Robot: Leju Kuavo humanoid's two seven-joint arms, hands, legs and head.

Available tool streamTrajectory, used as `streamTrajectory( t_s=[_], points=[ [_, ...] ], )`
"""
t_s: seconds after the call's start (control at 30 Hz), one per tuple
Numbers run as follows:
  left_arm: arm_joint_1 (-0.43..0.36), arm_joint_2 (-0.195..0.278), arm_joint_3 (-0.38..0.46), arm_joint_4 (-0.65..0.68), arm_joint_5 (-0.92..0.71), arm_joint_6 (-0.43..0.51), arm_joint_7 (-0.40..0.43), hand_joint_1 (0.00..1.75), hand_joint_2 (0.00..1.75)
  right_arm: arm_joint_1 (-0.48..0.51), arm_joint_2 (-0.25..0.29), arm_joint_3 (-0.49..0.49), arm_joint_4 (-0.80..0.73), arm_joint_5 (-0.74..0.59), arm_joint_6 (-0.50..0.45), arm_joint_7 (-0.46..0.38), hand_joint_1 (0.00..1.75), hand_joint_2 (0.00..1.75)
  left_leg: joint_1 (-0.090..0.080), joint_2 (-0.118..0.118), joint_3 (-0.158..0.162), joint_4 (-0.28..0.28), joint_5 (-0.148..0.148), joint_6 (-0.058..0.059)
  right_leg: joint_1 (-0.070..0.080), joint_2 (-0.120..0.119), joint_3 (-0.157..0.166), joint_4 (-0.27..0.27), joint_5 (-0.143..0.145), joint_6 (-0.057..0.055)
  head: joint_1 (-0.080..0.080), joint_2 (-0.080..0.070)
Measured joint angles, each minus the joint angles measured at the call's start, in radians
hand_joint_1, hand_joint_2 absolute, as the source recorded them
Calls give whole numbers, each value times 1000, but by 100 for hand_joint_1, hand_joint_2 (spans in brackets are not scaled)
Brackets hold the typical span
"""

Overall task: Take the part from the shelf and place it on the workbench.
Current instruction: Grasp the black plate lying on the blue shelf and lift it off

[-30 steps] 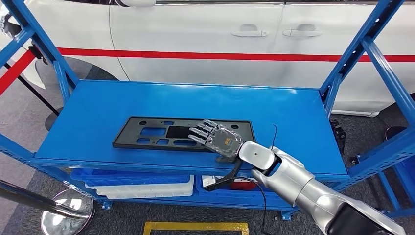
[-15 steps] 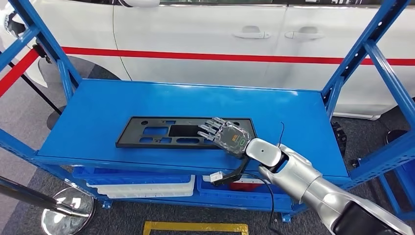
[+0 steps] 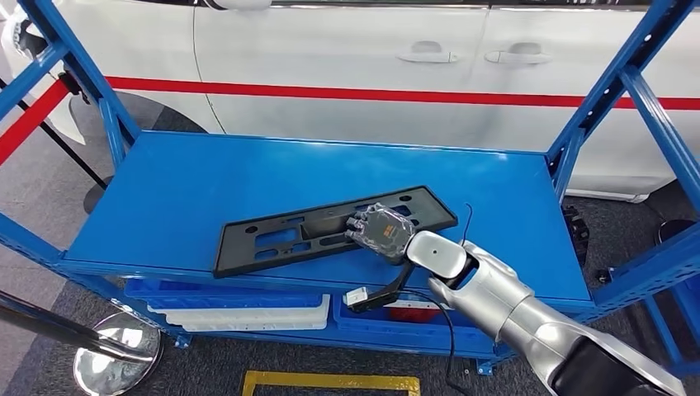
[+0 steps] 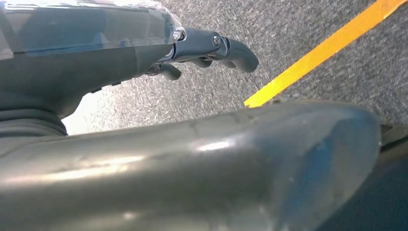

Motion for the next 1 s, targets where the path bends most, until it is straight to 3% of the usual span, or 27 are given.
streamTrajectory(
  t_s=[0.07, 0.1, 0.2, 0.23, 0.27, 0.3, 0.37, 0.43, 0.53, 0.6, 0.7, 0.73, 0.77, 0.8, 0.87, 0.9, 0.93, 1.0],
  points=[
    [-1, 0, 0, 0, 0, 0, 0, 0, 0, -1, 0, 0, 0, 4, 1, -1, 175, 175, 2, 3, -5, 18, -15, -12, -3, -4, 3, -5, 2, -11, 0, 0],
    [-2, 0, 0, 0, 0, 0, 0, 0, 0, -2, 0, 0, 0, 6, 2, -1, 175, 175, 3, 6, -18, 50, -37, -18, -4, -7, 5, -8, 3, -17, 0, 0],
    [-1, 0, 0, 0, 0, 0, 0, 0, 0, -2, -2, 0, 0, 9, 4, -2, 175, 175, 6, 16, -103, 233, -133, -31, -1, -14, 6, -9, 2, -26, 0, 0],
    [1, 0, 0, 0, 1, 0, 0, 0, 0, -1, -2, 0, 1, 10, 5, -2, 175, 175, 6, 18, -124, 277, -146, -32, 0, -15, 6, -8, 2, -26, 0, 0],
    [2, 0, 0, 0, 1, 0, 0, 0, 0, 0, -2, 0, 1, 10, 4, -2, 175, 175, 6, 18, -127, 286, -139, -33, 0, -14, 6, -8, 1, -26, 0, 0],
    [3, 0, 0, 0, 1, 0, 0, 0, 0, 1, -2, 0, 1, 10, 3, -2, 175, 175, 6, 18, -111, 254, -114, -31, 0, -13, 7, -8, 1, -26, 0, 0],
    [3, 0, 0, 0, 1, 0, 0, 0, 0, 0, -2, -1, 0, 5, -2, -4, 175, 175, 6, 13, -46, 121, -49, -26, 2, -9, 9, -6, -1, -23, 0, 0],
    [3, 0, 0, 0, 1, 0, 0, 0, 0, 0, -3, -6, -4, -15, -9, -14, 175, 175, 4, 6, -3, 27, -16, -15, 5, -2, 9, -2, -3, -14, 0, 0],
    [4, 1, 0, 0, 1, 0, -1, 0, 0, 7, -4, -29, -24, -94, -2, -56, 175, 175, 3, 7, 4, 7, -9, 7, 4, 3, 6, -1, -4, 2, 0, 0],
    [3, 0, 0, 0, 1, 1, -3, 0, 0, 24, -5, -68, -73, -232, 41, -119, 175, 175, 6, 8, 9, -1, -3, 21, 1, 10, -9, 32, -31, 10, 0, 0],
    [2, 1, -2, 0, -5, 9, -9, 0, 0, 58, -5, -155, -200, -522, 169, -218, 175, 175, 7, 10, 9, -4, -1, 29, -3, 24, -87, 206, -117, 16, 0, 0],
    [2, 1, -2, 0, -7, 13, -11, 0, 0, 69, -3, -186, -247, -605, 212, -237, 175, 175, 7, 11, 9, -3, -3, 30, -4, 26, -111, 256, -129, 18, 0, 0],
    [3, 1, -3, 0, -8, 17, -13, 0, 0, 79, -2, -214, -290, -668, 247, -248, 175, 175, 7, 11, 10, -1, -5, 31, -5, 26, -122, 274, -123, 19, 0, 0],
    [3, 1, -3, 0, -8, 19, -14, 0, 44, 86, 1, -239, -328, -708, 272, -253, 175, 175, 7, 12, 11, 1, -7, 30, -6, 26, -114, 254, -97, 18, 0, 0],
    [3, 1, -4, 0, -9, 22, -14, 0, 131, 92, 7, -278, -383, -745, 296, -257, 175, 175, 7, 12, 15, 7, -14, 26, -5, 17, -60, 131, -26, 12, 0, 0],
    [3, 1, -4, 0, -9, 24, -15, 0, 175, 94, 9, -291, -402, -763, 307, -262, 175, 175, 5, 13, 15, 11, -18, 22, -1, 8, -34, 72, -3, 8, 0, 0],
    [3, 1, -4, 0, -10, 27, -15, 0, 175, 97, 10, -302, -420, -796, 323, -272, 175, 175, 4, 14, 14, 13, -20, 18, 3, 1, -18, 32, 6, 3, 0, 0],
    [5, 2, -5, 0, -12, 34, -15, 0, 175, 112, 8, -322, -459, -883, 363, -296, 175, 175, 1, 21, 10, 15, -20, 9, 10, 1, -13, 10, 2, -2, 0, 0]
  ],
)
